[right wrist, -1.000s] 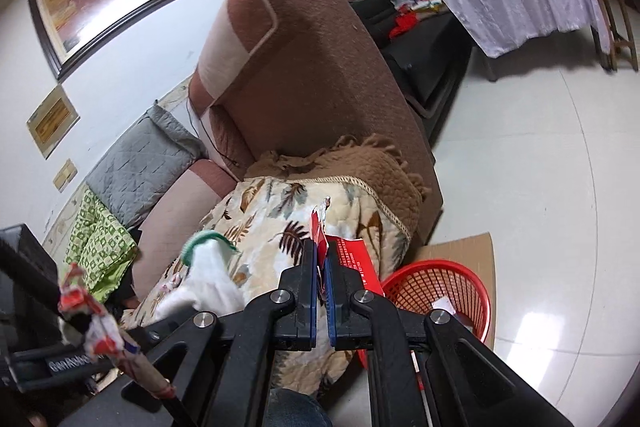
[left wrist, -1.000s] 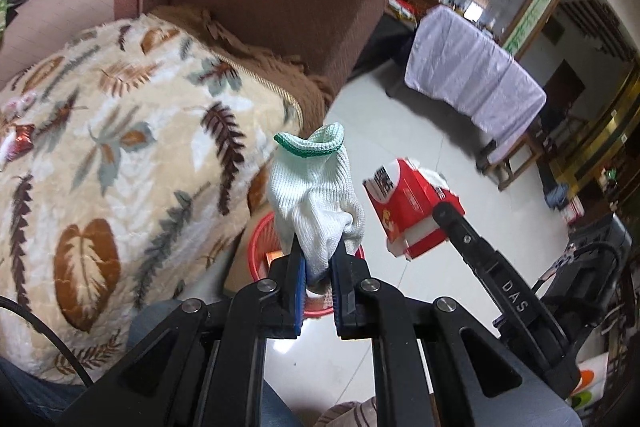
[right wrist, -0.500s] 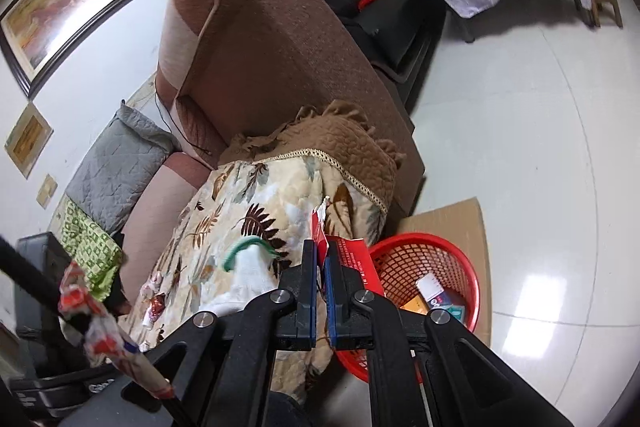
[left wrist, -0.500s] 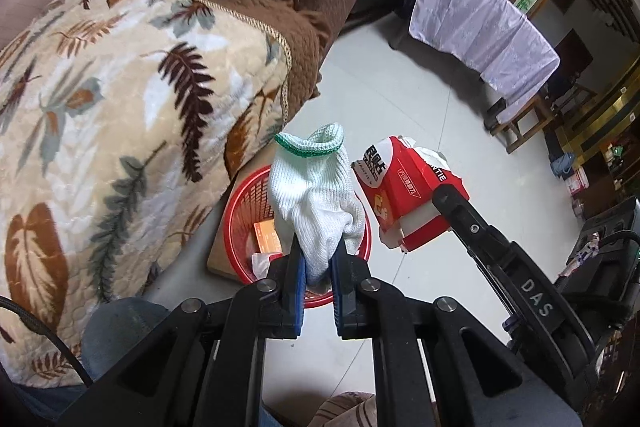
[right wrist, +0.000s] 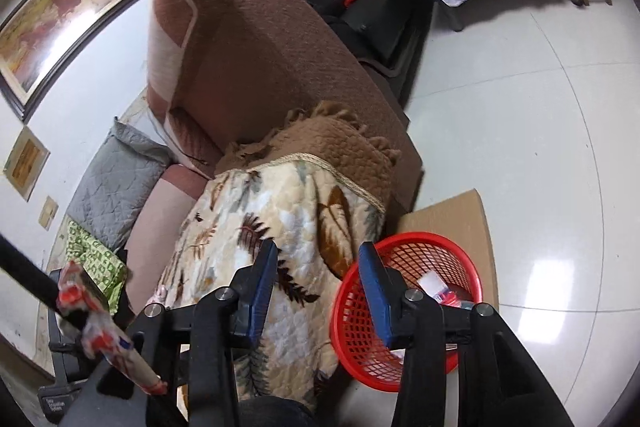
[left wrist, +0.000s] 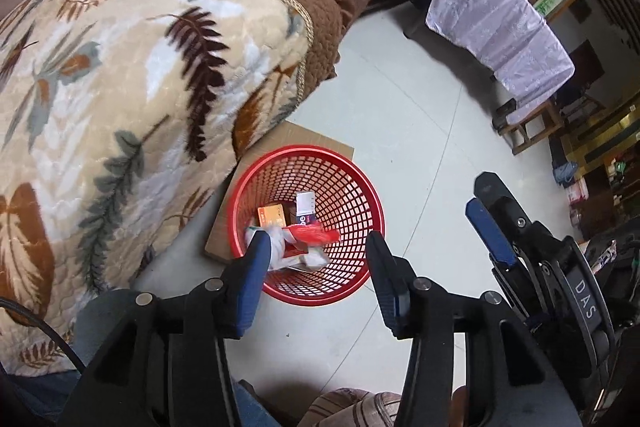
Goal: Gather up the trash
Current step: 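Carry the white glove and red wrapper to the red wastebasket and release them, then swing both open tools back over the blanket toward the remaining trash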
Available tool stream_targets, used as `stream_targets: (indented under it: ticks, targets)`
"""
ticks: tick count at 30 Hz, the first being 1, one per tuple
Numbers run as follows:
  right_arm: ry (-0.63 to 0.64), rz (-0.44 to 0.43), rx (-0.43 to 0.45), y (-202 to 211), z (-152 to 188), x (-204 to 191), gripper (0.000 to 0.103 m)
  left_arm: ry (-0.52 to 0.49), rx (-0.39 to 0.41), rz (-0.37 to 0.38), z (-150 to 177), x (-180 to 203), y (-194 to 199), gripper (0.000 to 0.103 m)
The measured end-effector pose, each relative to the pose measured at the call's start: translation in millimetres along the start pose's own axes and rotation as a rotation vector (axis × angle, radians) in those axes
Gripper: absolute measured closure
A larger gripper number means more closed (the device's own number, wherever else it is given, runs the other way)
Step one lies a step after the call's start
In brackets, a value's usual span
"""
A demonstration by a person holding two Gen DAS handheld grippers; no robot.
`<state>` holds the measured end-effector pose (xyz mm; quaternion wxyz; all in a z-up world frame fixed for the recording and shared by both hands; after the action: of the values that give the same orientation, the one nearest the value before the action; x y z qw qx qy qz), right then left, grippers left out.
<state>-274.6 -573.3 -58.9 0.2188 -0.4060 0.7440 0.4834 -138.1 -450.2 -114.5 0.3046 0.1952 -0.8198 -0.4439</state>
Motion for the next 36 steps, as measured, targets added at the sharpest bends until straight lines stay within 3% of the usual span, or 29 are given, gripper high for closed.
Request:
stream_targets:
  ticks: [4, 10, 16, 23, 25, 29, 36]
  targets:
    - [0.057, -0.06, 0.025, 9.0, 4.7, -32.1, 0.033, 0.062, 0.089, 0.009, -5.9, -22.7, 45.2, 0.049]
    - [0.179, -0.174, 0.006, 11.8, 31.6, -105.0, 0.019, 0.138, 0.258, -0.057, -3.0, -73.7, 128.8, 0.041]
    - [0.337, -0.238, -0.043, -3.2, 70.0, -176.1, 0.018, 0.261, 0.387, -0.177, 21.6, -139.7, 199.3, 0.034]
    - [0.518, -0.274, -0.112, -29.2, 124.5, -246.1, 0.018, 0.472, 0.446, -0.272, 55.4, -227.0, 250.2, 0.033]
    - [0.531, -0.312, -0.162, -38.8, 140.7, -262.6, 0.017, 0.519, 0.457, -0.295, 63.4, -248.7, 259.0, 0.033]
    - [0.572, -0.309, -0.217, -58.8, 162.4, -282.9, 0.017, 0.606, 0.487, -0.355, 81.8, -289.1, 275.3, 0.033]
    - [0.609, -0.328, -0.305, -91.1, 191.3, -308.2, 0.016, 0.718, 0.488, -0.359, 98.4, -336.7, 279.8, 0.033]
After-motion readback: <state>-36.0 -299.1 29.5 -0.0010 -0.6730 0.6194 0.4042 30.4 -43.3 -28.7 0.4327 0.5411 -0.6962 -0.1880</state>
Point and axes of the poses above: each gripper's, at about its wrist camera, not at the fingertips, and y roughly against the way its jaws point, x to its right, z to its underside, the point moved 5 cm from there along -y, roughly the way its jaws point, and after that the axes turned 7 degrees about -y, right-handed, at the moved point
